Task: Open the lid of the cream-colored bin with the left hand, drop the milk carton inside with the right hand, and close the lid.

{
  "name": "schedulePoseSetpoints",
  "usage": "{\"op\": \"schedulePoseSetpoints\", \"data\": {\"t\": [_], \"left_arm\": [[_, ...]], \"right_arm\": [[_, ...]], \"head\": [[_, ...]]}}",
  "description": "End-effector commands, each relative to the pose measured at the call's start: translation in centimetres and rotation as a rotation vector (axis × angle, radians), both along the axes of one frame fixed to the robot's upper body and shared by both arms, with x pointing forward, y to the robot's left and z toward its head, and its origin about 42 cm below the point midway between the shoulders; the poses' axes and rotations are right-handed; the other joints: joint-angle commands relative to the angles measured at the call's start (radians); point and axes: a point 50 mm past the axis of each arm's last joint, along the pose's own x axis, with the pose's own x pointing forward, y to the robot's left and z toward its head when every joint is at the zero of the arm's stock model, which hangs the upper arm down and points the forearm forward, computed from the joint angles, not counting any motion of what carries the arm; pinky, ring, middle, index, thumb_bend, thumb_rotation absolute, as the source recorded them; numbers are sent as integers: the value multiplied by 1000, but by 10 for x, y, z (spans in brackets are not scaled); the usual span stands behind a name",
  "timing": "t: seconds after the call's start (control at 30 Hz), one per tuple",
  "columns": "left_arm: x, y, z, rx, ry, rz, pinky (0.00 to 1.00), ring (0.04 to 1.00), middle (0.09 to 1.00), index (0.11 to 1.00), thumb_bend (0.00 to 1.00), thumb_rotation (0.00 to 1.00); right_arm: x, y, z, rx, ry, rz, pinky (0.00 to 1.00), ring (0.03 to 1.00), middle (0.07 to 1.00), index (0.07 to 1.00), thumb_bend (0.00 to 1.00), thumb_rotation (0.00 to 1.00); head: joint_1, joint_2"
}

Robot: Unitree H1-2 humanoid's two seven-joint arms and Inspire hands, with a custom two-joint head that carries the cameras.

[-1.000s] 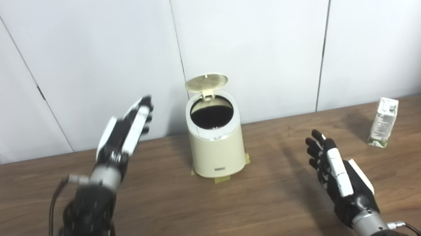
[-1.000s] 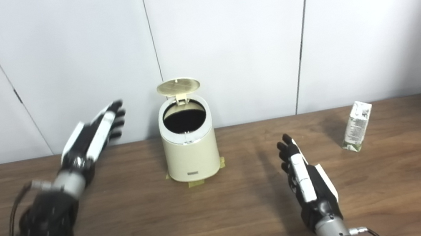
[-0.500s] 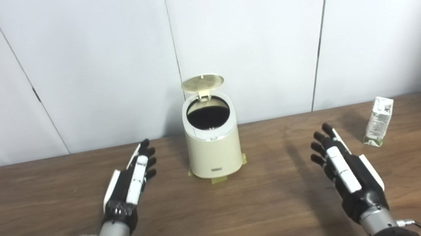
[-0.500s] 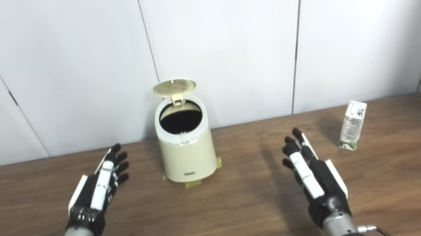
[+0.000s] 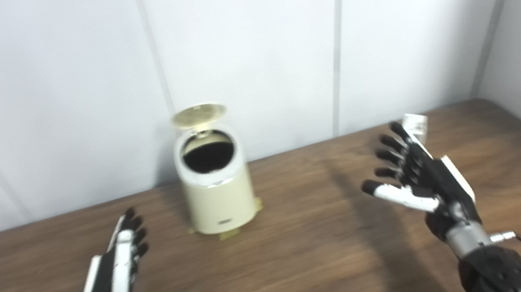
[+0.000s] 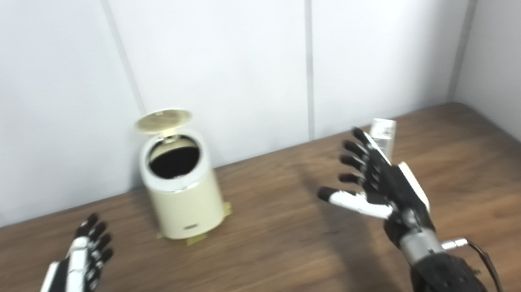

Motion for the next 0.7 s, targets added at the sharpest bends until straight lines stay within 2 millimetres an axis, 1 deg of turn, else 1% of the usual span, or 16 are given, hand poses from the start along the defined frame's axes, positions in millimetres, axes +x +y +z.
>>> {"op": "schedulePoseSetpoints", "data": {"t": [0.0,0.07,0.13,0.23,0.33,0.37,0.4,0.47,0.5,0.57,0.6,0.67], "left_arm": [[1,4,18,13,-105,5,969,973,990,999,513,1000],[-1,7,19,8,-107,7,982,978,995,1000,512,1000],[-1,9,19,8,-110,15,991,983,999,1000,506,1000],[-4,11,16,9,-101,31,984,974,986,1000,494,1000],[-6,8,12,-10,-86,35,996,977,985,1000,476,1000],[-6,8,11,-10,-83,33,998,978,987,1000,482,1000],[-7,7,11,-2,-84,27,999,979,988,1000,486,1000],[-8,5,10,25,-91,12,991,977,988,1000,489,1000],[-8,5,10,34,-94,9,976,969,982,1000,496,993],[-9,3,11,40,-97,3,971,965,979,1000,503,980],[-9,2,12,40,-100,0,973,966,978,1000,505,970],[-10,-1,14,42,-103,-4,971,961,974,996,510,948]], "right_arm": [[1,-10,21,-61,-55,-49,814,873,894,897,781,229],[-2,-16,26,-106,-48,-81,828,853,875,887,775,225],[-4,-23,31,-158,-46,-107,802,825,864,878,779,226],[-4,-37,36,-246,-55,-121,741,816,865,882,780,249],[-2,-50,40,-303,-38,-142,720,814,862,886,809,273],[-1,-52,41,-311,-36,-144,731,821,867,889,816,269],[-1,-55,43,-321,-34,-146,739,827,872,891,821,258],[1,-59,50,-356,-24,-162,775,844,878,897,817,221],[2,-59,52,-367,-22,-169,772,846,878,898,816,191],[5,-61,57,-390,-23,-183,762,845,876,898,813,161],[9,-63,59,-439,-19,-199,754,841,875,899,812,147],[16,-69,64,-559,-2,-238,705,811,864,893,842,197]], "head": [[-10,4],[-27,11],[-42,14],[-75,15],[-90,16],[-90,16],[-104,19],[-113,21],[-114,22],[-117,21],[-121,21],[-124,23]]}}
